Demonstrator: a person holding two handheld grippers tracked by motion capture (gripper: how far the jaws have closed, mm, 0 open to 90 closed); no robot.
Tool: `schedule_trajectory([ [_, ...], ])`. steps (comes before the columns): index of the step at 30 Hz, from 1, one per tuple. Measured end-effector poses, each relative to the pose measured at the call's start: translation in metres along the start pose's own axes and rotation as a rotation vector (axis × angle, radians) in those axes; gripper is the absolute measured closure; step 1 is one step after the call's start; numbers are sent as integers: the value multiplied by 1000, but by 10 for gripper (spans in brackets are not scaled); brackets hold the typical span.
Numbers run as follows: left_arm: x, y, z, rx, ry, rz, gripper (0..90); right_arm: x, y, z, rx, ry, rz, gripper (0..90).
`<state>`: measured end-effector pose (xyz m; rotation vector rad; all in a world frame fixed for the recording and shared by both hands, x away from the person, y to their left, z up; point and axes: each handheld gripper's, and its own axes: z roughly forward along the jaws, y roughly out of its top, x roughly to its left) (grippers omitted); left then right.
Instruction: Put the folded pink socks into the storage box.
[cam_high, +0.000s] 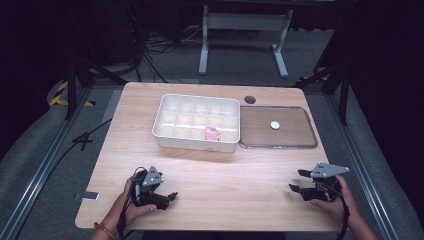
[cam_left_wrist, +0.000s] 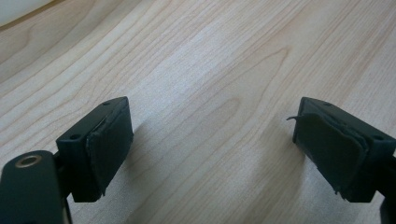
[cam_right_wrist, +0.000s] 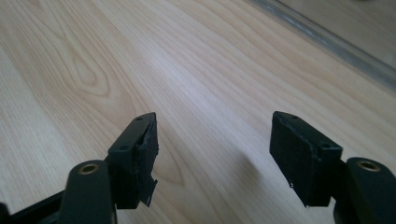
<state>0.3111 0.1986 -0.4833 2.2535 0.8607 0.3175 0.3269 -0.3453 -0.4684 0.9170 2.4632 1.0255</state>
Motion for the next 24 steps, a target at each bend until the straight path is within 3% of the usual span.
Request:
schedule_trajectory([
  [5,1,1,1,1,-2,4,117,-6,-19,-2,-7,-4,57,316],
  [7,1,1,1,-1,-3,5,115,-7,-26,-2,-40,3,87,303],
  [11,1,2,2,6,-3,7,107,-5,-28,-2,-41,-28,97,290],
  [24,1,3,3,4,-3,6,102,-6,-28,-3,-39,-25,100,286],
])
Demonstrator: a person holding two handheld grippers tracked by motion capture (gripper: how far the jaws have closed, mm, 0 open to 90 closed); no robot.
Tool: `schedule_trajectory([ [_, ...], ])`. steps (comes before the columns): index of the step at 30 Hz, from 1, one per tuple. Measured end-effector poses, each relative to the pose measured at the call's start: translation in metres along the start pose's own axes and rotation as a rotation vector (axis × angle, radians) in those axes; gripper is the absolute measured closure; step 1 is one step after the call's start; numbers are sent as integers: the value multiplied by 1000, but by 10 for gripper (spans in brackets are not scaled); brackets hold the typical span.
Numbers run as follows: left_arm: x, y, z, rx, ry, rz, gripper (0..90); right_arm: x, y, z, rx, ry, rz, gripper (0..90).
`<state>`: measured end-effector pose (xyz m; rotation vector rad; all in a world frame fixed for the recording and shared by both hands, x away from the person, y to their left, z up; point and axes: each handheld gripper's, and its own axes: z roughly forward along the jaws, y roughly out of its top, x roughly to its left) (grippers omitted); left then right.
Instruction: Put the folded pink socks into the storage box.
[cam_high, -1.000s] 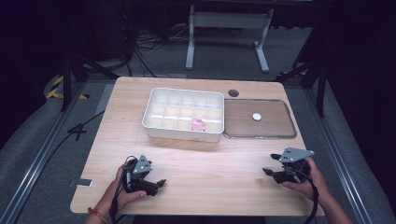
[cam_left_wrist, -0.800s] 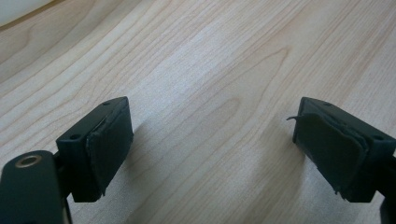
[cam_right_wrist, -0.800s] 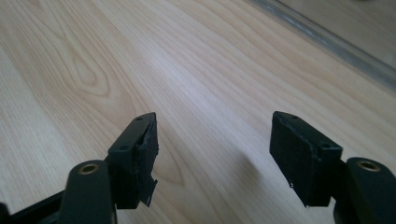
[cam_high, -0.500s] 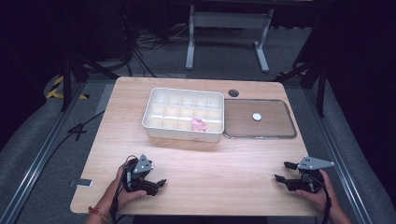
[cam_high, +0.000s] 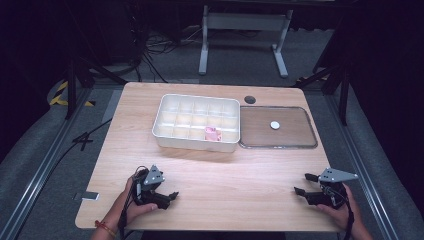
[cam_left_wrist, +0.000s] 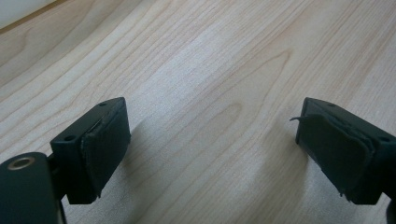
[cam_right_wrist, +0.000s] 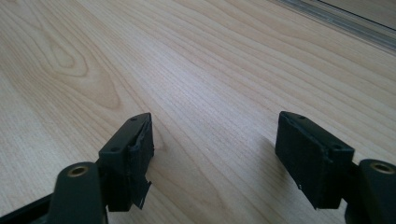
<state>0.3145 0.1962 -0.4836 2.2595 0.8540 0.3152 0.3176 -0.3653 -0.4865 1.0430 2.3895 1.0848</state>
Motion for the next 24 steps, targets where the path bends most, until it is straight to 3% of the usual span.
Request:
schedule_trajectory([
  [24,1,0,0,3,-2,2,96,0,0,1,1,-8,1,268],
])
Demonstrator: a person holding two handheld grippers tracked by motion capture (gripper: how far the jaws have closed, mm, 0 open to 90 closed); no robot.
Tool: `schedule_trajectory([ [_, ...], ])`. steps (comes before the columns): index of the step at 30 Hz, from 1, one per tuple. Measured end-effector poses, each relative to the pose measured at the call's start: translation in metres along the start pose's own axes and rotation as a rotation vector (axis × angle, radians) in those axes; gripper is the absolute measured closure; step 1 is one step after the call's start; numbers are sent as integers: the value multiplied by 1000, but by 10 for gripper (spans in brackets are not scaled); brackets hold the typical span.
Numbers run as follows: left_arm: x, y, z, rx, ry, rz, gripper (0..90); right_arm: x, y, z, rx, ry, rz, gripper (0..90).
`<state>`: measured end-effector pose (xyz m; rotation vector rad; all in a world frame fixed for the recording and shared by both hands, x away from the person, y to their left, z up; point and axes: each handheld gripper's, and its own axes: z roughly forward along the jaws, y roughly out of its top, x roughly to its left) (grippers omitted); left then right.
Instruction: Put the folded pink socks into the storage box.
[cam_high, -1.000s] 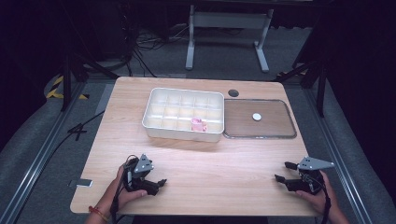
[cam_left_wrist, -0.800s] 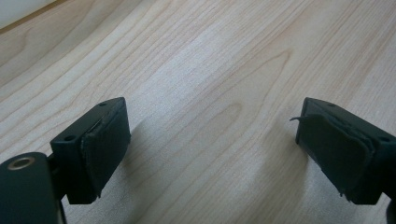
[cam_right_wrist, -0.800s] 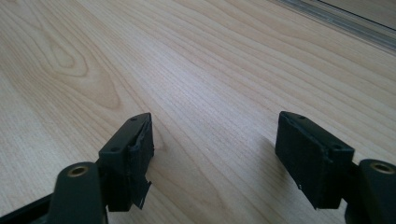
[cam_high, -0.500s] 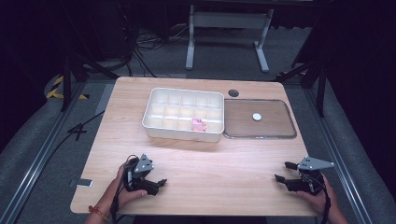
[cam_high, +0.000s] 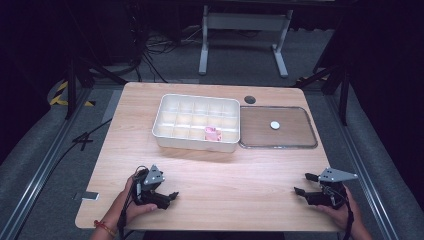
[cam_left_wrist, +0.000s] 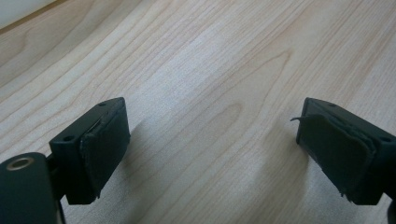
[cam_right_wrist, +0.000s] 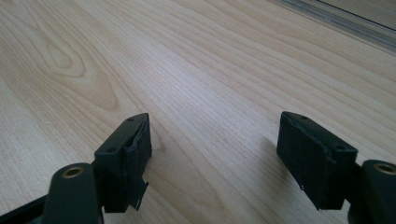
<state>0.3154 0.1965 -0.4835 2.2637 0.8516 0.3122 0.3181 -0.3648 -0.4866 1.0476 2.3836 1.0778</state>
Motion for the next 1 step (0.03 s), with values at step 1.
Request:
schedule_trajectory([
  [1,0,0,0,1,0,2,94,0,0,0,0,0,0,268],
])
